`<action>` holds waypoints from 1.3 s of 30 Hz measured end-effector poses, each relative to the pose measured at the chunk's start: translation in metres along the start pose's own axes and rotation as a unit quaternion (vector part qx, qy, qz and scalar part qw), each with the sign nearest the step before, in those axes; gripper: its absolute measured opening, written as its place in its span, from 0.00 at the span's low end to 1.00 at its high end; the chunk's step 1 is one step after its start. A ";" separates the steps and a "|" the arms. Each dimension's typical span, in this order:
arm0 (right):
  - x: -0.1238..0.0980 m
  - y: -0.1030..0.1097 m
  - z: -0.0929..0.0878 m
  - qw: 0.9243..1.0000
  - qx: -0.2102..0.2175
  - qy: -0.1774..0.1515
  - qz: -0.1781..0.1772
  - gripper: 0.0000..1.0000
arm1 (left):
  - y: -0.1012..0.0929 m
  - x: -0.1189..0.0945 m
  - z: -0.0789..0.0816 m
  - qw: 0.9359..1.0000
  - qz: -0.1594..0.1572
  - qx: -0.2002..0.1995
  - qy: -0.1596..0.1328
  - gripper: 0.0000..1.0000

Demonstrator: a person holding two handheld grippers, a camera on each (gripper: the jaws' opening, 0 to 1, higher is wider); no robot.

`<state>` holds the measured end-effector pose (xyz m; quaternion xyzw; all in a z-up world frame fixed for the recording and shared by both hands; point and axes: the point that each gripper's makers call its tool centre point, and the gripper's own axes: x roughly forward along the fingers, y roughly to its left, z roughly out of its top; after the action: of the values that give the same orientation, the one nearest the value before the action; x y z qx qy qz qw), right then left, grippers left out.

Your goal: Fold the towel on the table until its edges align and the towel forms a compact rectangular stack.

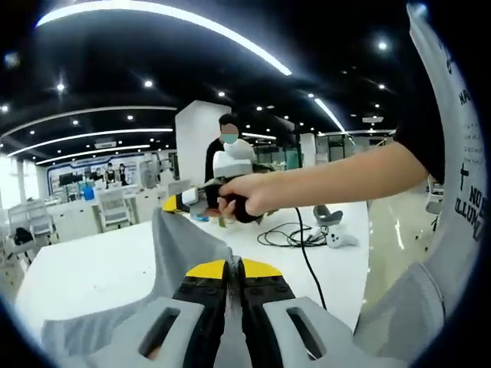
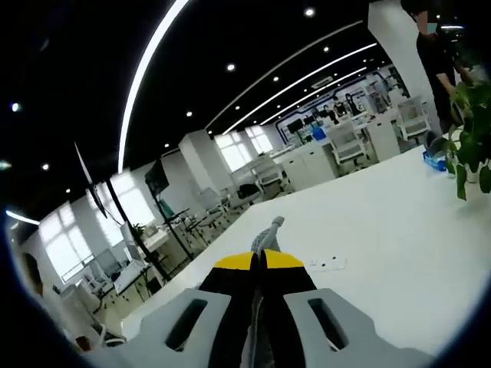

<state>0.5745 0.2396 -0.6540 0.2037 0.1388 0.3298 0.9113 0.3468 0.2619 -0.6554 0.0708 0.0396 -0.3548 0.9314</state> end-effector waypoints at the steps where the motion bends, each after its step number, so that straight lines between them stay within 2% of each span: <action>1: 0.002 0.004 0.000 1.000 -0.002 0.001 0.003 0.00 | 0.005 -0.006 0.000 1.000 0.007 0.000 -0.001 0.05; 14: 0.050 0.074 -0.014 0.998 -0.016 0.015 0.051 0.00 | 0.061 -0.065 -0.006 0.995 0.097 -0.024 -0.007 0.05; 25: 0.084 0.114 -0.023 0.997 -0.005 0.019 0.071 0.00 | 0.107 -0.109 -0.010 0.987 0.159 -0.037 -0.014 0.05; 33: 0.108 0.137 -0.031 0.996 0.005 0.024 0.082 0.00 | 0.141 -0.138 -0.016 0.973 0.227 -0.047 -0.022 0.05; 36: 0.119 0.149 -0.036 0.996 0.003 0.029 0.089 0.00 | 0.149 -0.148 -0.019 0.969 0.239 -0.051 -0.024 0.05; 39: 0.130 0.160 -0.042 0.995 0.001 0.035 0.096 0.00 | 0.162 -0.164 -0.026 0.962 0.265 -0.056 -0.030 0.05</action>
<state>0.5677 0.4483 -0.6324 0.2055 0.1505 0.4225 0.8698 0.3314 0.4930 -0.6435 0.0163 0.0112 -0.0947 0.9953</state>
